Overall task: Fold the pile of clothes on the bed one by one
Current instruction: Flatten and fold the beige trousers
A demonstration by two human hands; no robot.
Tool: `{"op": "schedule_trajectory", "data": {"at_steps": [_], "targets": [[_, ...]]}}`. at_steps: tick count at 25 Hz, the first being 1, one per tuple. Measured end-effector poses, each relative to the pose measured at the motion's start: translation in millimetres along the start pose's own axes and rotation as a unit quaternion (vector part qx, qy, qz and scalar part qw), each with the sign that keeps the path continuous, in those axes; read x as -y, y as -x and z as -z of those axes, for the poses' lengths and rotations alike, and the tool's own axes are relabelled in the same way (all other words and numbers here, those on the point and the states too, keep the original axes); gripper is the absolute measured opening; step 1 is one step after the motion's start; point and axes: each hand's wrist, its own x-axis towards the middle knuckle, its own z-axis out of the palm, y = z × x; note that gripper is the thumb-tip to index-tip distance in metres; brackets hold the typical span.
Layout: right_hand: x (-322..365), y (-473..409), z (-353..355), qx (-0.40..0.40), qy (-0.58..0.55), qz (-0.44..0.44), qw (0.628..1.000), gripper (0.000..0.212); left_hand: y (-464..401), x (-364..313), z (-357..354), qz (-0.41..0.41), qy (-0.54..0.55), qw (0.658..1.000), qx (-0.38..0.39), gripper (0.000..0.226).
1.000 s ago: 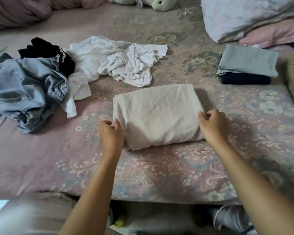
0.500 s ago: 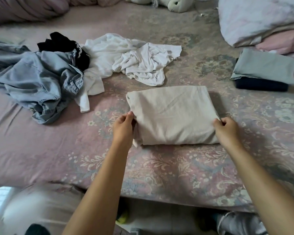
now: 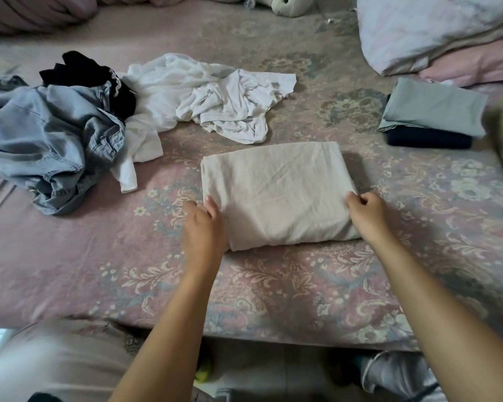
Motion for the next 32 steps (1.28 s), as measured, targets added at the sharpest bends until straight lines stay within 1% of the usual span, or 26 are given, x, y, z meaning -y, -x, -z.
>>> {"op": "schedule_trajectory", "data": {"at_steps": [1, 2, 4, 5, 7, 8, 9, 10, 11, 12, 13, 14, 15, 16, 18, 19, 20, 21, 23, 24, 25, 26, 28, 30, 32], "targets": [[0, -2, -4, -0.004, -0.013, 0.007, 1.0, 0.032, -1, -2, -2, 0.006, -0.008, 1.0, -0.012, 0.034], [-1, -2, -6, -0.013, -0.014, 0.013, 1.0, 0.034, -2, -1, -6, 0.005, -0.013, 1.0, -0.015, 0.035], [-6, -2, -9, -0.036, 0.023, 0.024, 0.999, 0.034, -1, 10, -18, -0.011, -0.033, 0.999, -0.007, 0.028], [-8, -1, -10, -0.044, 0.053, 0.024, 0.997, 0.032, 1, 15, -22, -0.008, -0.051, 0.999, 0.003, 0.027], [-7, 3, -11, -0.07, 0.146, 0.038, 0.986, 0.016, 0, 18, -23, -0.003, -0.108, 0.994, 0.011, 0.029], [-4, 5, -14, -0.104, 0.21, 0.093, 0.968, 0.017, -2, 17, -23, -0.049, -0.155, 0.986, -0.019, 0.036], [1, 8, -18, -0.13, 0.257, 0.183, 0.94, 0.03, -4, 14, -21, -0.122, -0.195, 0.972, -0.054, 0.045], [8, 12, -21, -0.126, 0.274, 0.297, 0.906, 0.04, -6, 10, -20, -0.213, -0.213, 0.951, -0.069, 0.055], [11, 17, -24, -0.079, 0.285, 0.396, 0.869, 0.048, -6, 6, -20, -0.304, -0.218, 0.927, -0.03, 0.061], [11, 22, -27, 0.008, 0.312, 0.443, 0.84, 0.06, -3, 5, -22, -0.378, -0.224, 0.897, 0.047, 0.069], [7, 27, -27, 0.102, 0.359, 0.445, 0.814, 0.073, 4, 8, -27, -0.421, -0.241, 0.863, 0.14, 0.079], [1, 30, -25, 0.18, 0.41, 0.43, 0.784, 0.083, 10, 14, -31, -0.442, -0.269, 0.83, 0.208, 0.089], [-7, 29, -22, 0.206, 0.445, 0.43, 0.758, 0.09, 13, 24, -37, -0.457, -0.3, 0.807, 0.223, 0.098], [-14, 25, -20, 0.212, 0.465, 0.441, 0.738, 0.099, 14, 32, -40, -0.462, -0.332, 0.793, 0.22, 0.101], [-19, 13, -17, 0.234, 0.488, 0.455, 0.708, 0.111, 11, 37, -42, -0.464, -0.371, 0.778, 0.205, 0.095], [-18, 7, -15, 0.227, 0.485, 0.463, 0.706, 0.113, 8, 36, -43, -0.475, -0.364, 0.777, 0.195, 0.087], [-17, 3, -13, 0.198, 0.473, 0.481, 0.711, 0.109, 5, 32, -41, -0.49, -0.358, 0.775, 0.177, 0.078], [-17, 2, -13, 0.159, 0.453, 0.505, 0.717, 0.098, 4, 28, -40, -0.503, -0.356, 0.77, 0.163, 0.071], [-24, 4, -17, 0.073, 0.414, 0.553, 0.72, 0.059, 7, 24, -38, -0.54, -0.354, 0.751, 0.14, 0.073], [-27, 6, -18, 0.032, 0.401, 0.563, 0.722, 0.041, 9, 21, -36, -0.552, -0.354, 0.742, 0.138, 0.08], [-25, 10, -18, 0.007, 0.387, 0.564, 0.729, 0.031, 8, 16, -31, -0.56, -0.355, 0.737, 0.131, 0.09], [-21, 12, -17, 0.003, 0.372, 0.557, 0.742, 0.026, 5, 7, -25, -0.569, -0.357, 0.731, 0.119, 0.096], [-6, 7, 0, -0.009, 0.334, 0.544, 0.77, 0.027, 1, -24, -15, -0.598, -0.342, 0.719, 0.091, 0.088], [11, -5, 34, -0.054, 0.327, 0.549, 0.768, 0.033, 0, -65, -10, -0.63, -0.327, 0.702, 0.058, 0.083], [25, -25, 81, -0.107, 0.339, 0.568, 0.743, 0.033, 3, -115, -13, -0.648, -0.343, 0.678, 0.05, 0.094]]}}
